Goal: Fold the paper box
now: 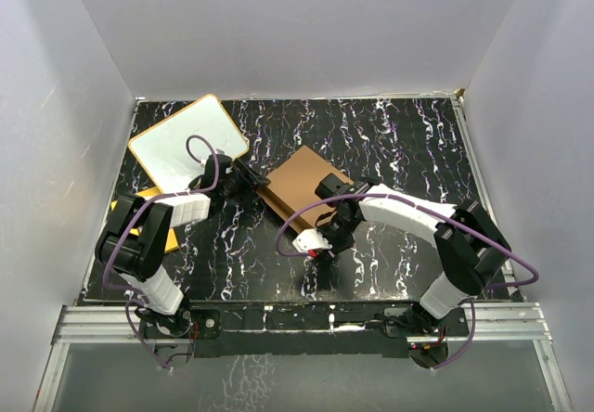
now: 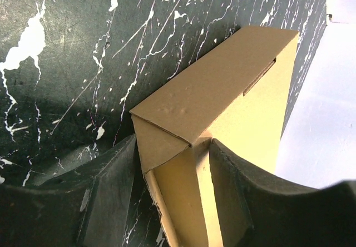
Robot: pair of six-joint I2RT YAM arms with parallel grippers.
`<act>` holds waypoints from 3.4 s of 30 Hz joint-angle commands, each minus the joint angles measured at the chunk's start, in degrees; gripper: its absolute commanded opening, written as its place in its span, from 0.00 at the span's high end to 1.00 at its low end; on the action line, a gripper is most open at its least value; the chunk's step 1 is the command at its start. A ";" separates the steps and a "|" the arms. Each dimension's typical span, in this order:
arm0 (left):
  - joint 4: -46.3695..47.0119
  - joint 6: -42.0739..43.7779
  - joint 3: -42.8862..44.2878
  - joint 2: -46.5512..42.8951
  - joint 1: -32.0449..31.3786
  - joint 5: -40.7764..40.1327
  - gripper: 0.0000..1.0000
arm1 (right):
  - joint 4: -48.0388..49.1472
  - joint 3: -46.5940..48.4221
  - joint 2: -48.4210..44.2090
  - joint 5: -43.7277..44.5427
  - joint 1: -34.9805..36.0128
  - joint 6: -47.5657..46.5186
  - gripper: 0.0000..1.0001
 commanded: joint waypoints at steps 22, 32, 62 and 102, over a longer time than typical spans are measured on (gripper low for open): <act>-6.61 6.73 -5.67 3.98 0.92 -0.45 0.33 | 14.87 -6.15 -0.45 7.65 5.89 9.29 0.57; -5.60 7.52 -5.67 5.32 1.59 0.28 0.33 | 18.70 -3.88 -0.61 9.69 6.34 16.88 0.70; -1.60 7.78 -7.11 6.59 2.23 2.66 0.35 | 24.83 -1.68 -3.15 16.49 7.23 28.17 0.74; 1.20 10.13 -7.02 8.23 2.43 7.17 0.34 | 7.98 12.72 13.17 19.94 17.04 16.33 0.92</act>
